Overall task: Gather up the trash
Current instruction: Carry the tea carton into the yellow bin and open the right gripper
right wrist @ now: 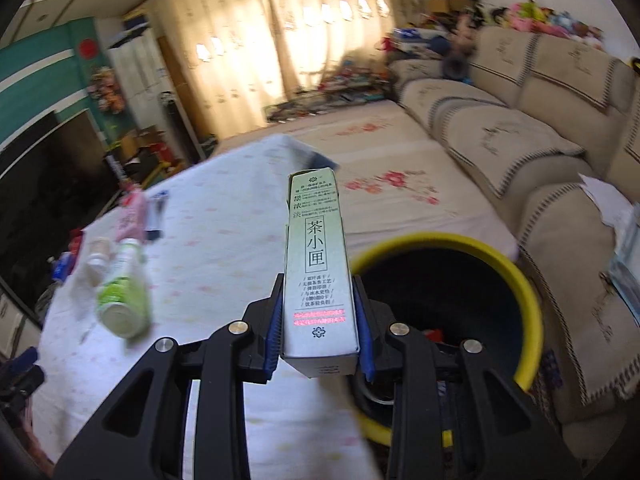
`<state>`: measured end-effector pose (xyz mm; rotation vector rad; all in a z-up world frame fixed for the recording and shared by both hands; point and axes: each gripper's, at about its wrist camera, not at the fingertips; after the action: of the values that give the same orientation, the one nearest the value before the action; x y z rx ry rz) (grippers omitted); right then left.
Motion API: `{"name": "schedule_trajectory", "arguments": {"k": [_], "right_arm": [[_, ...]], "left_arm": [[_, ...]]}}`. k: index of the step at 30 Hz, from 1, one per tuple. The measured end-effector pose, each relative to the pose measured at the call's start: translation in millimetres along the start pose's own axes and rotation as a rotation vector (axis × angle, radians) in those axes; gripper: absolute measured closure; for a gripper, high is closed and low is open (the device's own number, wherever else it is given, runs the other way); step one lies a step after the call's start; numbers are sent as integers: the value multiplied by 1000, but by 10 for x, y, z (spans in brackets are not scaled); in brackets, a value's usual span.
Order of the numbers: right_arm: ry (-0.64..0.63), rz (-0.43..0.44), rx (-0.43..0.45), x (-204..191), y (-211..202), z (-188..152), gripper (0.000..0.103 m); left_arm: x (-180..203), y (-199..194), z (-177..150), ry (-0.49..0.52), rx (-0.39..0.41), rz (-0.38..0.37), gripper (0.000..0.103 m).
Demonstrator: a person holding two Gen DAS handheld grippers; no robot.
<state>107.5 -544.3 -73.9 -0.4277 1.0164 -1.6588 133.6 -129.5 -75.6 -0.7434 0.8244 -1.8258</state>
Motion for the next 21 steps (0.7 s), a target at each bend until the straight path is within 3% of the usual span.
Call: {"name": "schedule_trajectory", "arguments": {"k": [9,13,16,21], "right_arm": [[110,-95,-65,731,379,-113,73],[123,-109,-72,810,464,-117,72],[137,-102,-58,855,448,-112,62],[150,-103,-55,905,430,-102,62]], "left_arm": [[277,200,121,41,-40,11,10],[362,315,177,49,-58,22,10],[408,387,231,46,-73,20,10],[484,484,348,48,-72,30,10]]}}
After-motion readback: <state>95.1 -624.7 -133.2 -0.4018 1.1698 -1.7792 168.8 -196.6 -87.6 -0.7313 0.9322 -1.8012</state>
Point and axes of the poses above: each gripper's, at about its wrist camera, not at the fingertips, and y roughly the way its jaws point, x to its right, z to its top, and after that the axes turned 10 degrees about -x, right-handed
